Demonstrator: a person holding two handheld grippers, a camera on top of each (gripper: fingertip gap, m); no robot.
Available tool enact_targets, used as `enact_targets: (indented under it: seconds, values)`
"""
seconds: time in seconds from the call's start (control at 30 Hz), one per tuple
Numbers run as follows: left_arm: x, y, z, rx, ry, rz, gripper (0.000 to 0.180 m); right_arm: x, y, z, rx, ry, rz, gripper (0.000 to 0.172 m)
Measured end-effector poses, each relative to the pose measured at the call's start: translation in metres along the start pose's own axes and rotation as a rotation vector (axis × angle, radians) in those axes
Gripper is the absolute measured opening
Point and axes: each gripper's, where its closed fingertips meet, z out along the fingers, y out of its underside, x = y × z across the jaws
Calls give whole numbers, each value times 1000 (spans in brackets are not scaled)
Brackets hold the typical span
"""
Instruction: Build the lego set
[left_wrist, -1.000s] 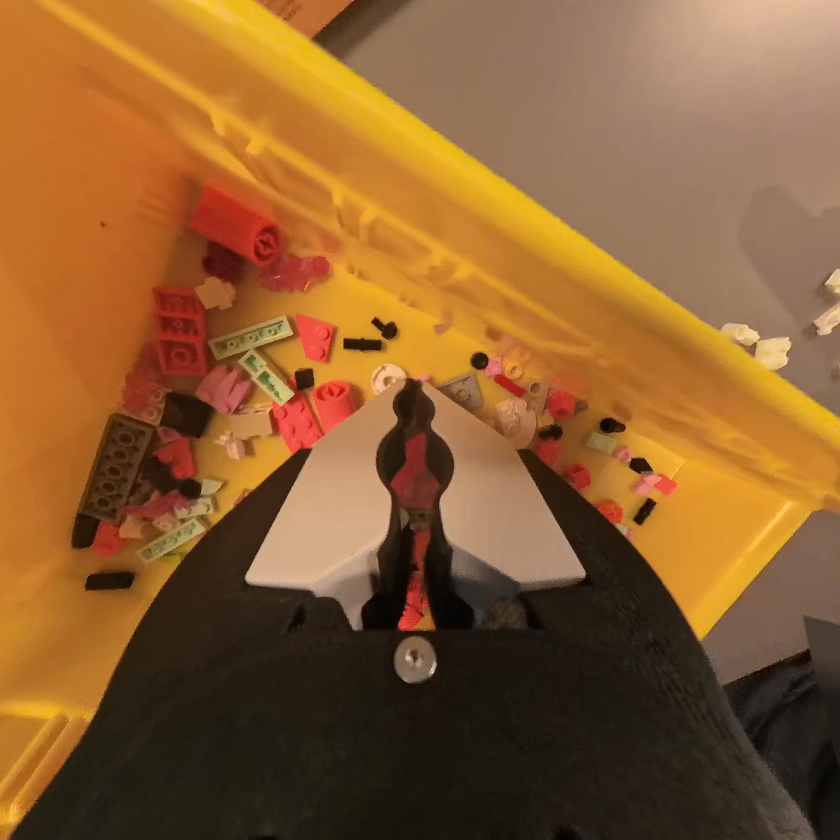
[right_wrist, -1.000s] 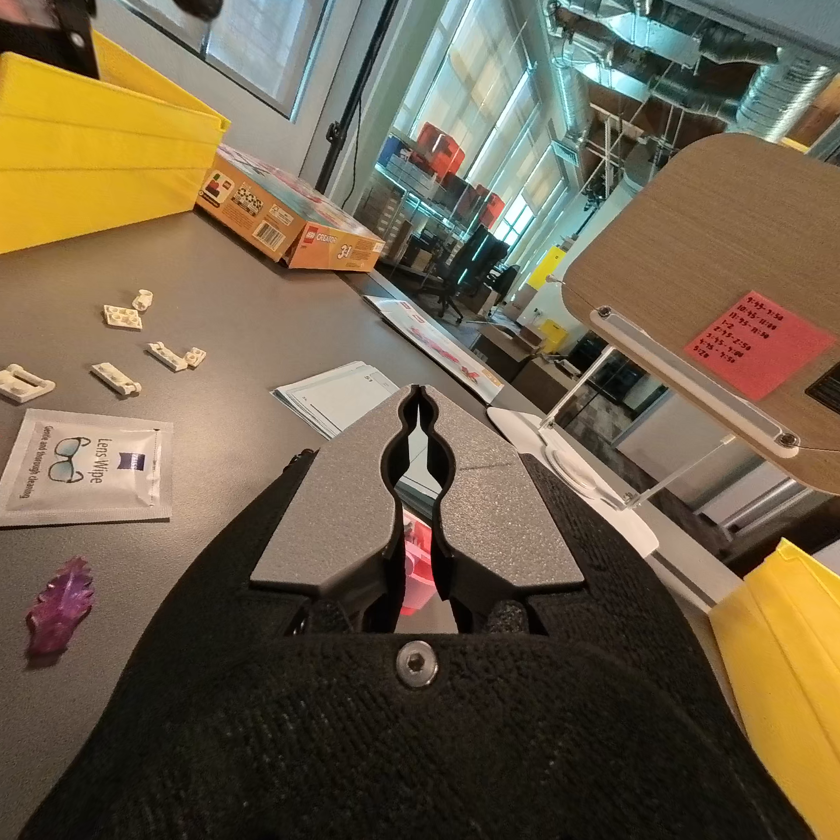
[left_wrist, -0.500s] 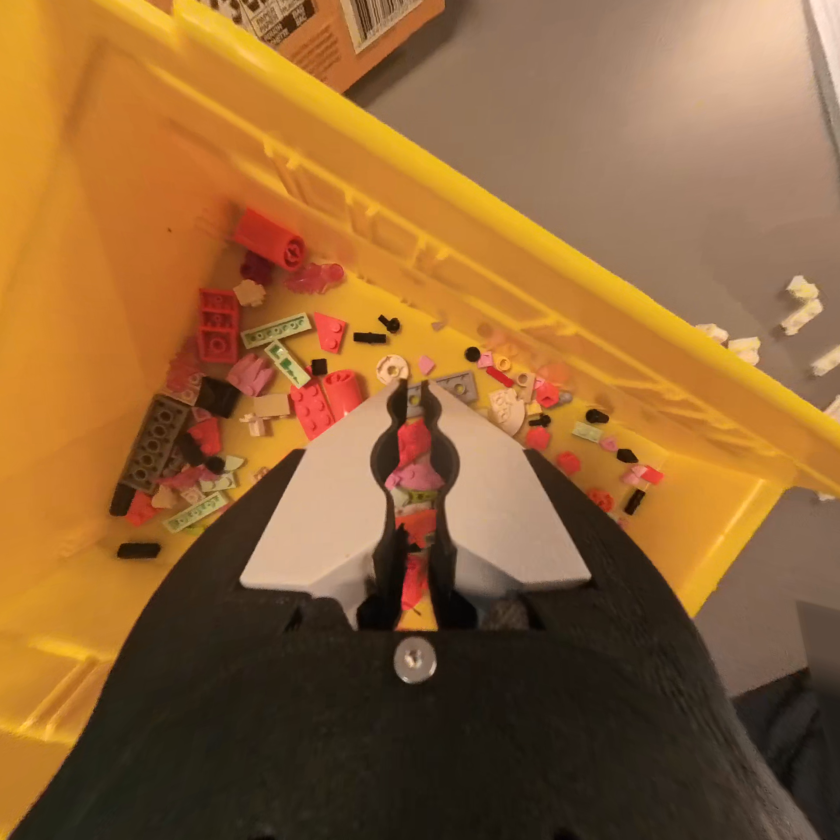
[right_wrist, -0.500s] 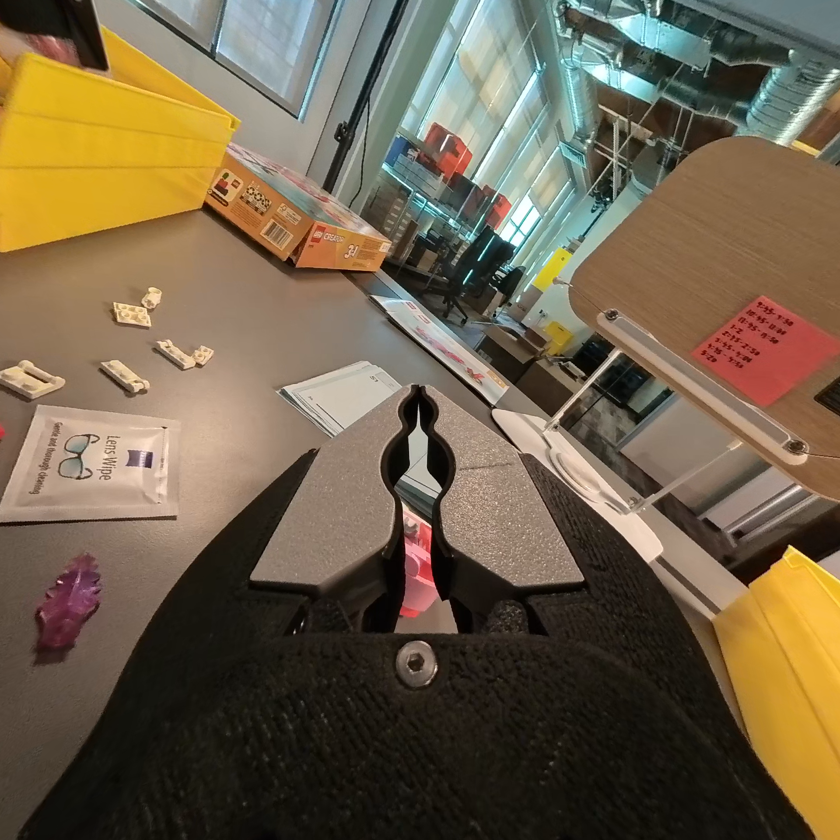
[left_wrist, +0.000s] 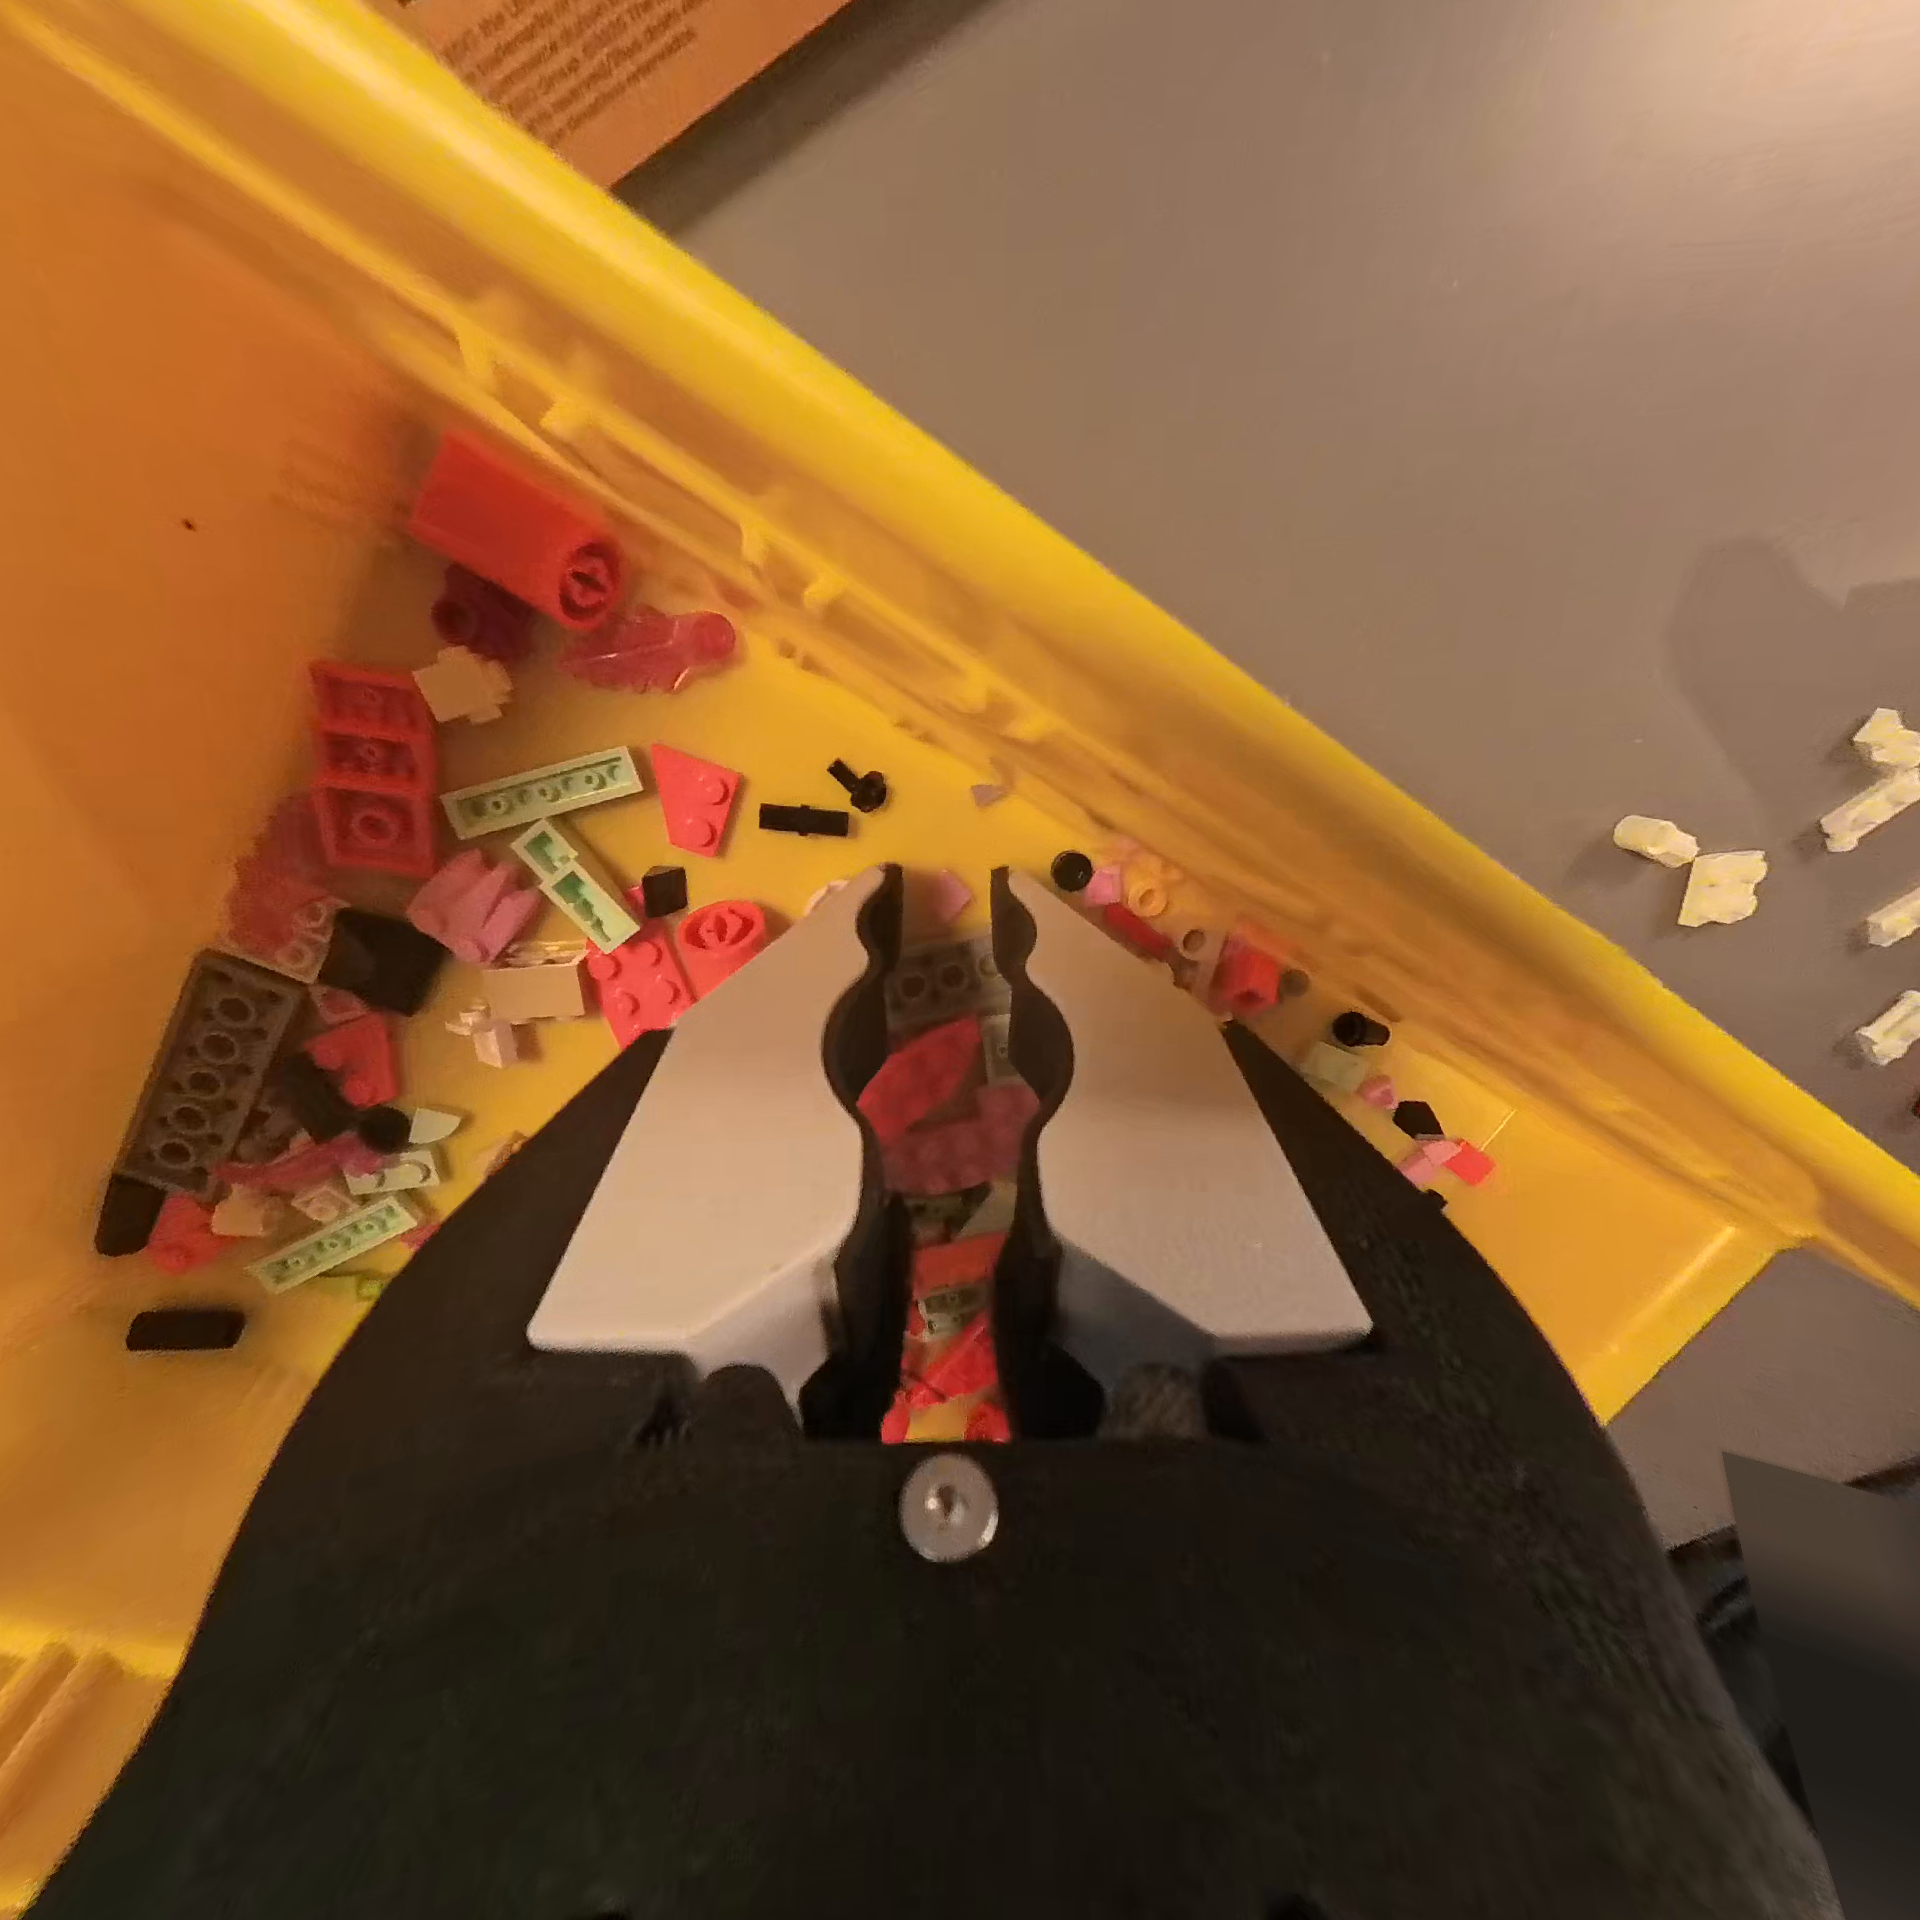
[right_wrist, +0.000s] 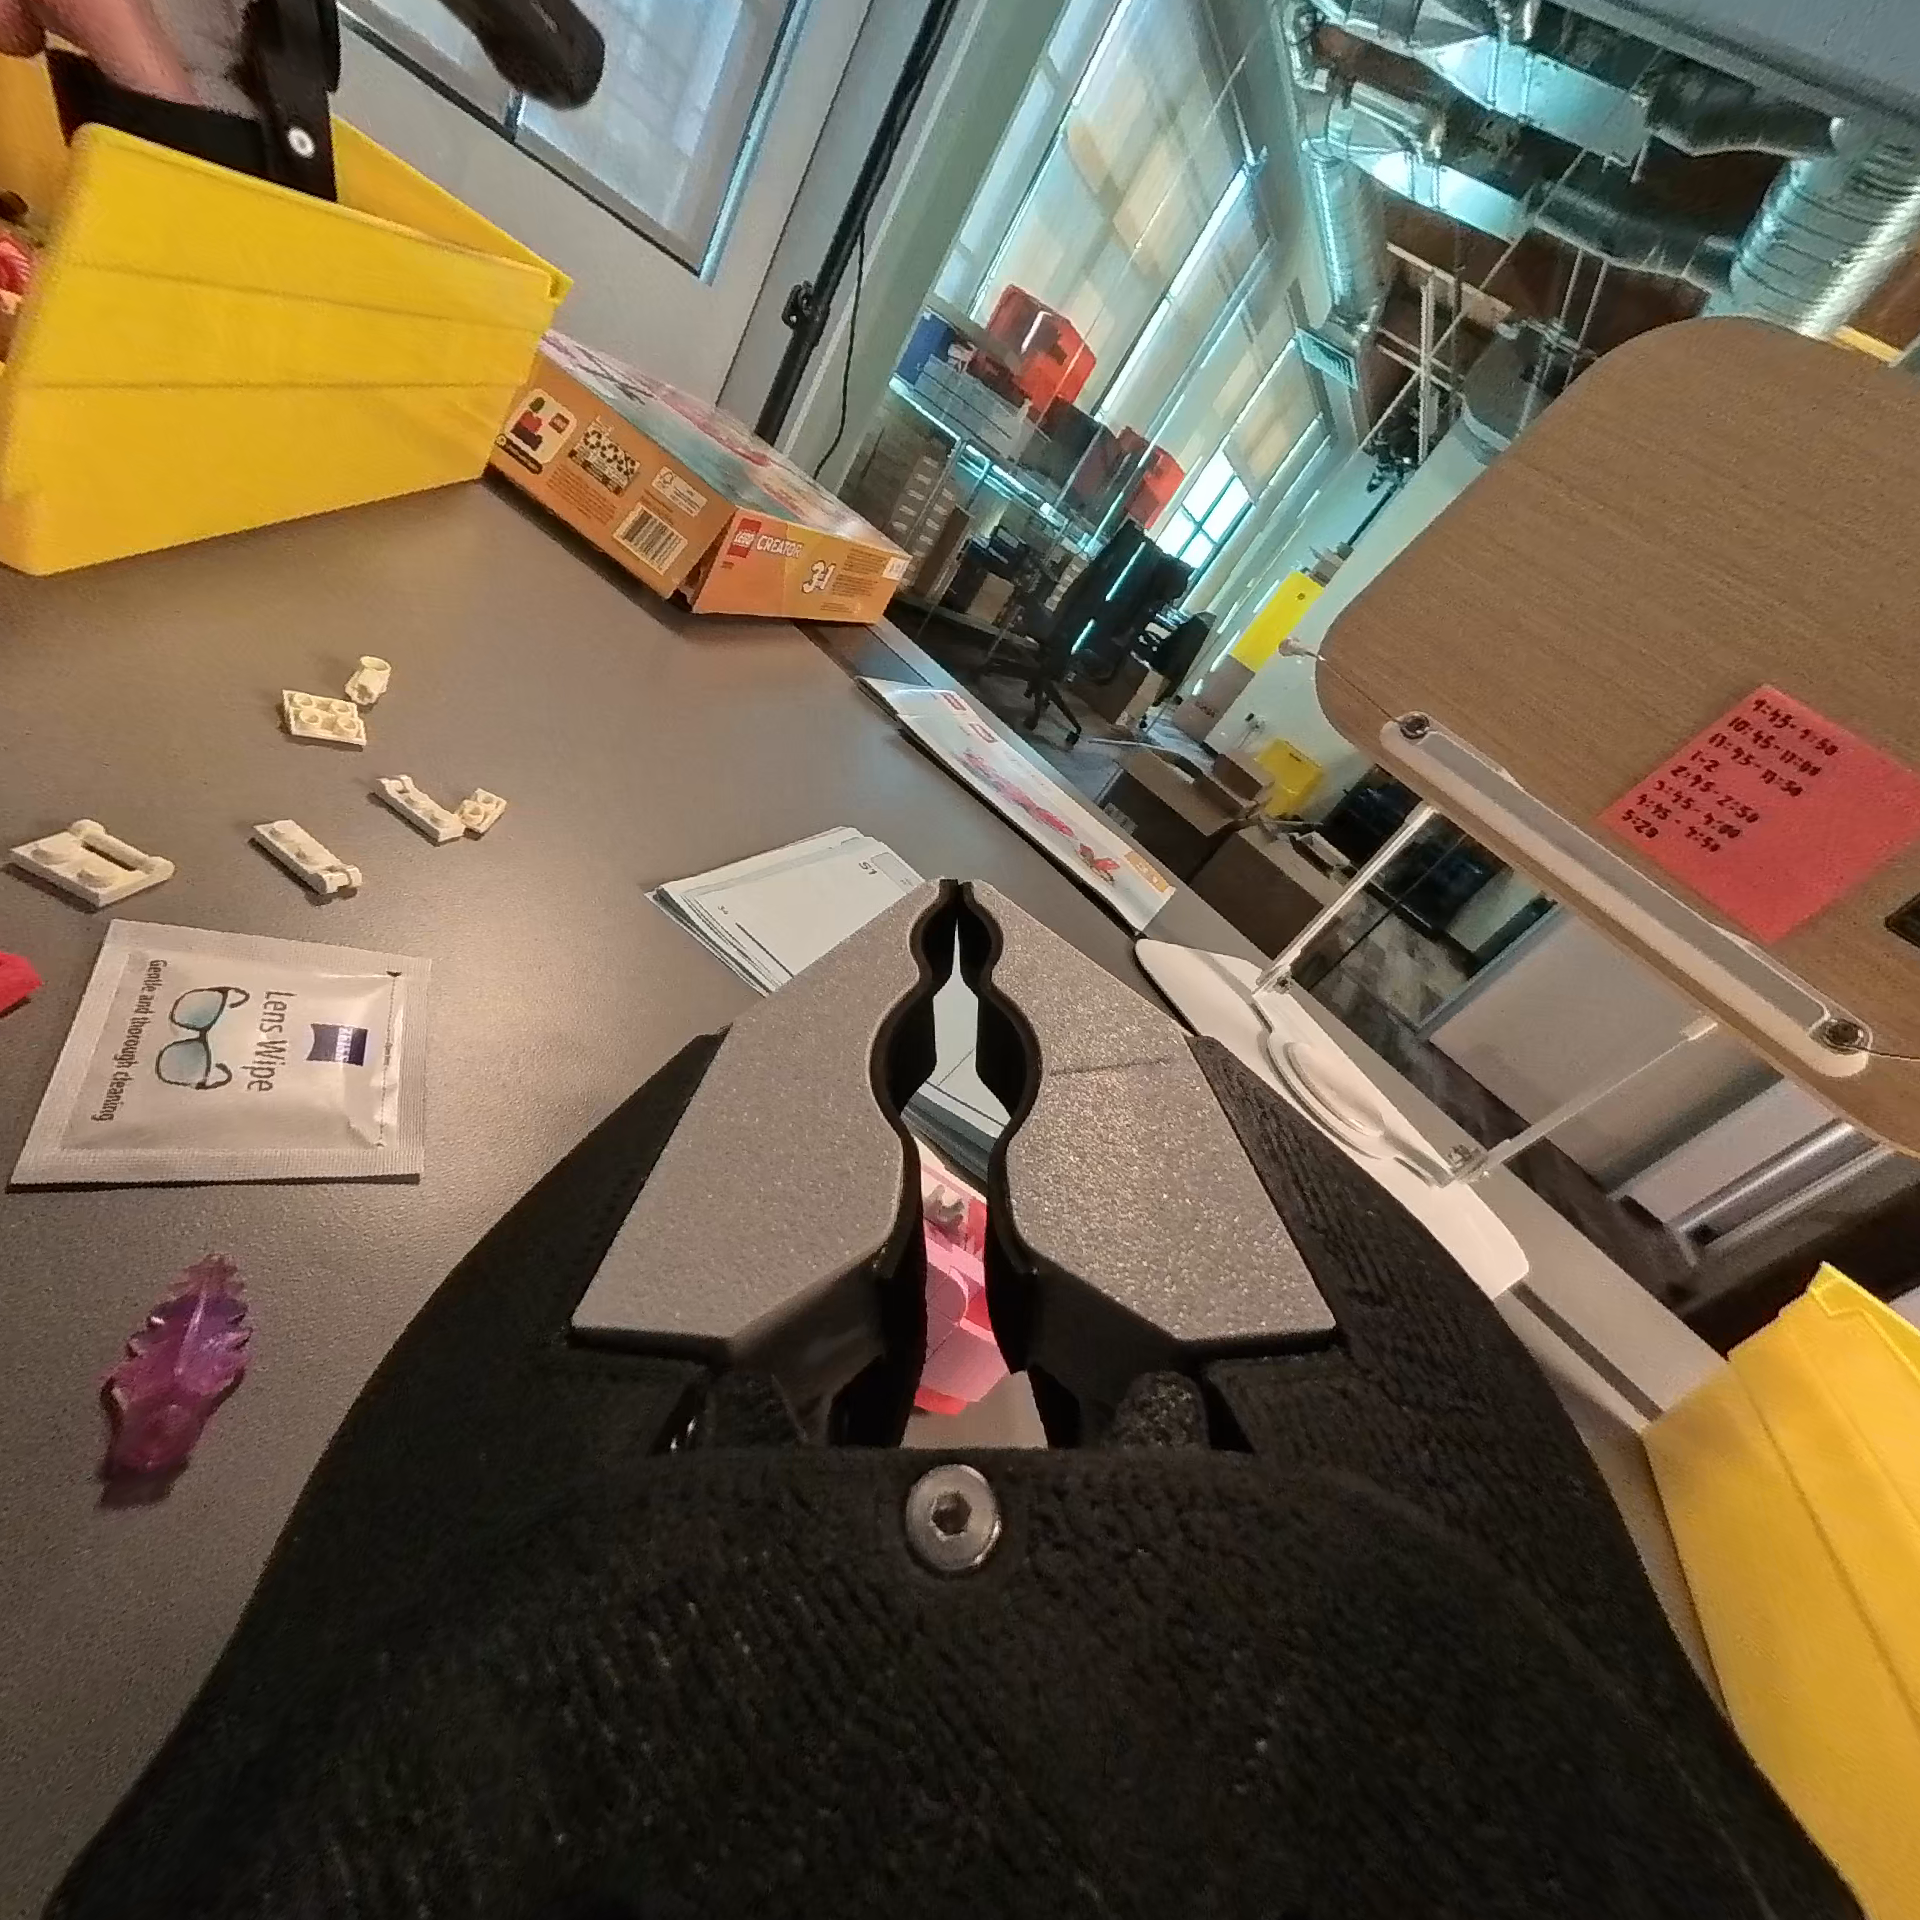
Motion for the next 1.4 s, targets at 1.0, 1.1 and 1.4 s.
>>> enact_targets:
  seconds: [1.0,1.1,1.4]
  values:
    - [194,26,-130,485,155,439,5,28,-2,-8,28,133,74,0]
    - [267,56,-96,448,346,548,4,36,-1,-10,36,166,99,0]
    - [367,86,6,249,472,645,0,53,3,-14,50,219,169,0]
